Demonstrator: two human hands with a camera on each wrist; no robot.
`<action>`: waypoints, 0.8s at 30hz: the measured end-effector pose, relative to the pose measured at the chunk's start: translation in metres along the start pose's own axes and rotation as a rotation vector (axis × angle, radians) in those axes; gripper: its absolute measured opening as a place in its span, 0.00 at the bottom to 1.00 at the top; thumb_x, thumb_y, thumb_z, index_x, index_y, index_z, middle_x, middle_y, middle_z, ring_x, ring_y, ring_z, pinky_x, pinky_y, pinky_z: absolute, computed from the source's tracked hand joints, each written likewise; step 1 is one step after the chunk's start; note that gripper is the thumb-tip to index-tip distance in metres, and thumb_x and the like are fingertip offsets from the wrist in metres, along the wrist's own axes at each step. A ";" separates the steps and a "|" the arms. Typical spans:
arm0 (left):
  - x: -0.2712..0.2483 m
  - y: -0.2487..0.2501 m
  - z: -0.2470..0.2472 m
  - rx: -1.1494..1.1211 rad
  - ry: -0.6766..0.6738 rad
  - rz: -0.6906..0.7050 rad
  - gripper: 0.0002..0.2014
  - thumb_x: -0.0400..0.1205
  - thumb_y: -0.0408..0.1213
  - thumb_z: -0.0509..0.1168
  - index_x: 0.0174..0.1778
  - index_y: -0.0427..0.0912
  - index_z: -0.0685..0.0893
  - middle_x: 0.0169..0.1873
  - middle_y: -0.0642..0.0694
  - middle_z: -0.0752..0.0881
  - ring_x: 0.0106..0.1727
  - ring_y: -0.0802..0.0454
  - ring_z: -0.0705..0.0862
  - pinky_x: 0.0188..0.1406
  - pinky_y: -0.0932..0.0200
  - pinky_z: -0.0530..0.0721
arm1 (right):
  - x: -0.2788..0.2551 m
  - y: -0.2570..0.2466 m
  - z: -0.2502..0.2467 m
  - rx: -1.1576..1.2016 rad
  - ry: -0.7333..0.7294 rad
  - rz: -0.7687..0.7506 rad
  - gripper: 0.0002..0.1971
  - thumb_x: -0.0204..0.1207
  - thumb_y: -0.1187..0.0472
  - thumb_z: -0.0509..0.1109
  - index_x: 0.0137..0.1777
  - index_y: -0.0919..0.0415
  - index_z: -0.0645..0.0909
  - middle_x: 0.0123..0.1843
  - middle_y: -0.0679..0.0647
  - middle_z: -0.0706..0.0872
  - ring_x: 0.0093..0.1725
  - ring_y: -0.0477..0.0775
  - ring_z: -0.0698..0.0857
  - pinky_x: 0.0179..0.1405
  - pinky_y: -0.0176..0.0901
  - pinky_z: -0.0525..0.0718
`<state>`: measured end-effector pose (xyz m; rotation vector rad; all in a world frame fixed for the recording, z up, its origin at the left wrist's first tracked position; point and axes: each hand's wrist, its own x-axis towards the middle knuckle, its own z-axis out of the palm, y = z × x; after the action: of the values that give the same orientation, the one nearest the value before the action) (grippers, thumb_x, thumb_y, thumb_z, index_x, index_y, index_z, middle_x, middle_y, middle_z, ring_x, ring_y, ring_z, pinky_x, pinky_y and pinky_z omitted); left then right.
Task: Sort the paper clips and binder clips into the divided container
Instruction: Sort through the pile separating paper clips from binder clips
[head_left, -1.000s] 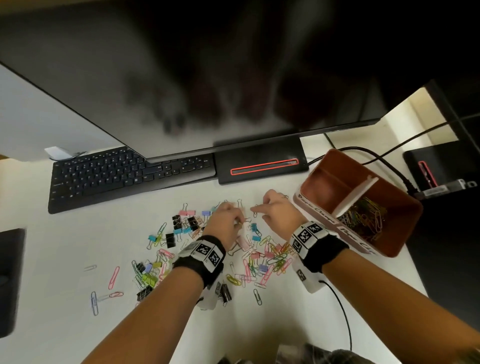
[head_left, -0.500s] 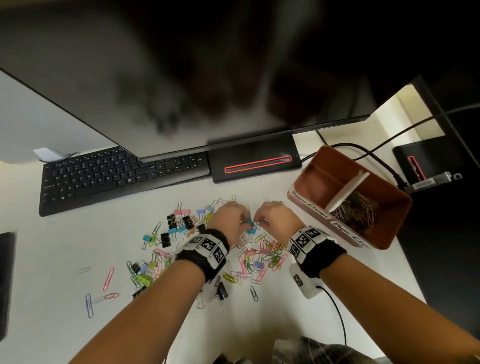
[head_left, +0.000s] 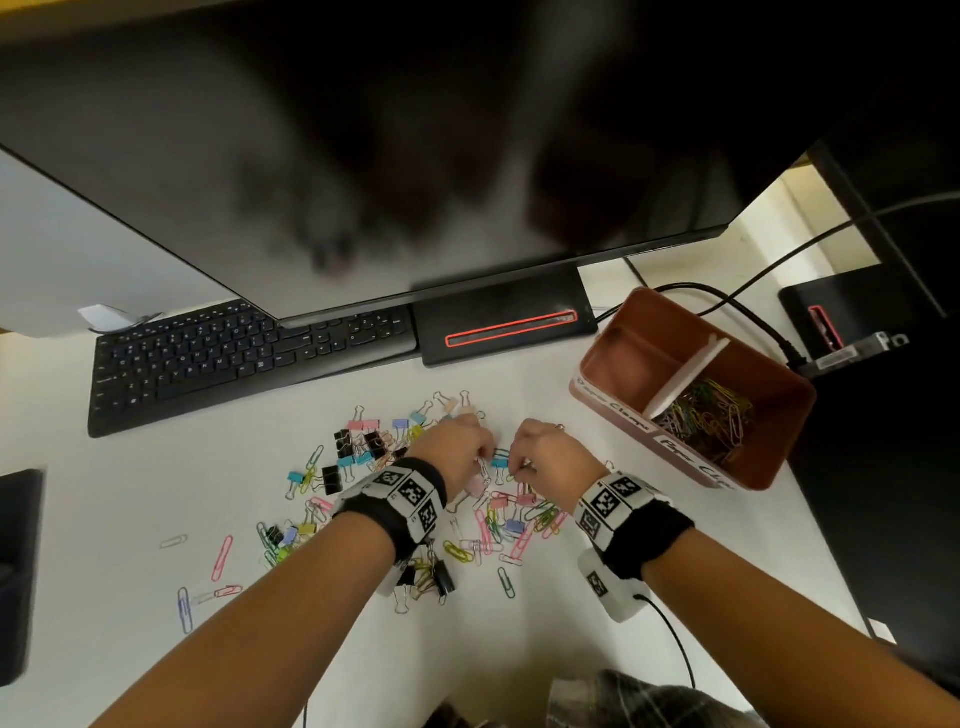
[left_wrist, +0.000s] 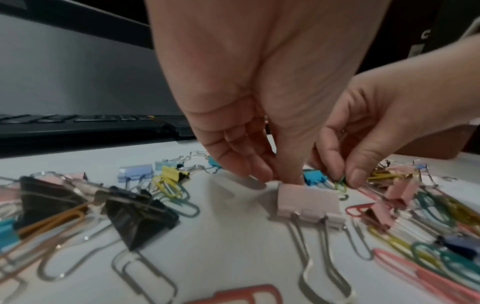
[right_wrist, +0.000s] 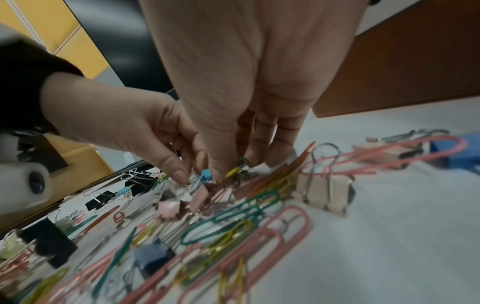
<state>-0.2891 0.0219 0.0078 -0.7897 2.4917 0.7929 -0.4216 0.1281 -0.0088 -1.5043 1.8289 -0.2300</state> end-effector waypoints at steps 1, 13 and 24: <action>0.002 0.000 0.001 0.014 -0.009 0.004 0.09 0.77 0.30 0.66 0.50 0.45 0.84 0.51 0.46 0.80 0.54 0.47 0.80 0.58 0.53 0.79 | 0.002 0.000 0.000 -0.011 -0.023 0.010 0.09 0.74 0.67 0.66 0.50 0.62 0.86 0.57 0.57 0.83 0.56 0.58 0.81 0.59 0.46 0.79; 0.000 0.002 -0.001 -0.001 -0.010 -0.020 0.05 0.81 0.37 0.62 0.49 0.42 0.82 0.49 0.46 0.79 0.51 0.48 0.79 0.52 0.57 0.78 | 0.003 0.016 -0.013 -0.011 0.018 0.091 0.08 0.76 0.64 0.66 0.51 0.60 0.86 0.55 0.58 0.83 0.53 0.57 0.83 0.57 0.44 0.81; 0.005 0.014 0.005 -0.122 -0.015 -0.261 0.07 0.79 0.36 0.66 0.50 0.38 0.85 0.53 0.42 0.85 0.55 0.45 0.83 0.56 0.55 0.81 | 0.008 0.018 -0.023 -0.033 -0.004 0.163 0.09 0.76 0.63 0.66 0.53 0.57 0.85 0.55 0.56 0.85 0.53 0.56 0.84 0.56 0.44 0.83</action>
<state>-0.3002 0.0328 0.0066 -1.1201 2.2810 0.8563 -0.4502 0.1195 -0.0063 -1.3676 1.9485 -0.1188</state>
